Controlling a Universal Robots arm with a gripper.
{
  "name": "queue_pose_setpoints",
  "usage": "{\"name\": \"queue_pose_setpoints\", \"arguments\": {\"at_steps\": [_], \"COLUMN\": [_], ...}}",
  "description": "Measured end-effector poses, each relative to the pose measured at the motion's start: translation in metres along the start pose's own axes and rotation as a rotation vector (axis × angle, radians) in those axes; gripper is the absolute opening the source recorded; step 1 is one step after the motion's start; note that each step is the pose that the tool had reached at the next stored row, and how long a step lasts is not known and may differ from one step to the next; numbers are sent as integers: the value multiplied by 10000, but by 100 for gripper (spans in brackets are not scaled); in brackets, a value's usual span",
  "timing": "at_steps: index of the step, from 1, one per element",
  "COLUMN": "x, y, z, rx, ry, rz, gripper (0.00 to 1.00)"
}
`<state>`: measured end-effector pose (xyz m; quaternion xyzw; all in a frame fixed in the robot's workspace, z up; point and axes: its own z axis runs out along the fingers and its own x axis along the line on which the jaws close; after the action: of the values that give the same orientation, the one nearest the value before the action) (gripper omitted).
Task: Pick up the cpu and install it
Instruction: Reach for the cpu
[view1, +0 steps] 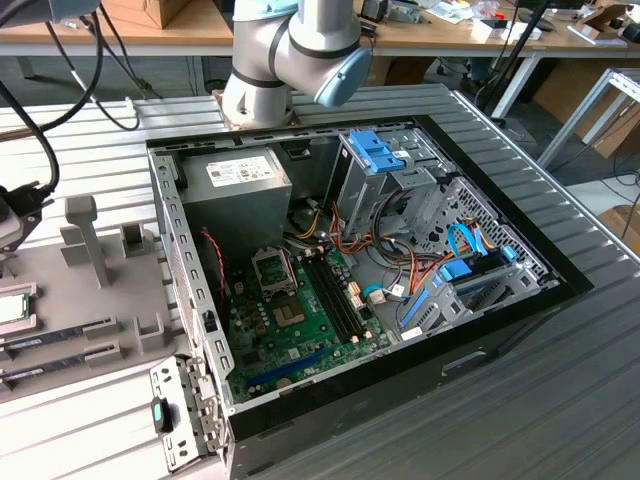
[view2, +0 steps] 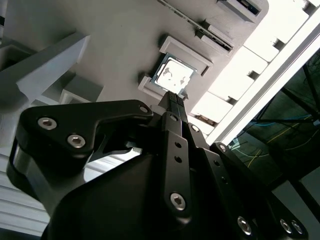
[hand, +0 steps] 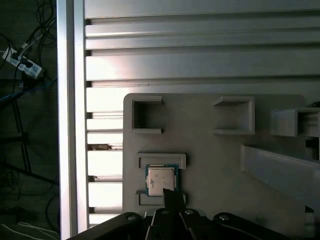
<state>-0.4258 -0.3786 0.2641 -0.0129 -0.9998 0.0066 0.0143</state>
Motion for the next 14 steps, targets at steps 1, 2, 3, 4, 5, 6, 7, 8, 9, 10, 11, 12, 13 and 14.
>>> {"name": "queue_pose_setpoints", "arguments": {"at_steps": [1,2,3,4,5,6,7,8,9,10,11,12,13,14], "x": [5,11,16,18,22,24,28,32,36,37,38,39,39,39], "y": [1,1,2,2,2,2,3,3,3,3,3,3,4,5], "z": [5,11,17,21,27,31,41,49,57,61,66,72,77,83], "rx": [0,-1,0,0,0,1,1,0,0,0,0,0,0,0], "ry": [0,-1,-1,-1,0,1,1,0,0,0,0,0,0,0], "rz": [0,0,-1,-1,-1,0,-1,-1,-1,-1,-1,-1,-1,-1], "gripper": [11,11,11,11,11,11,11,11,11,11,11,11,11,11]}}
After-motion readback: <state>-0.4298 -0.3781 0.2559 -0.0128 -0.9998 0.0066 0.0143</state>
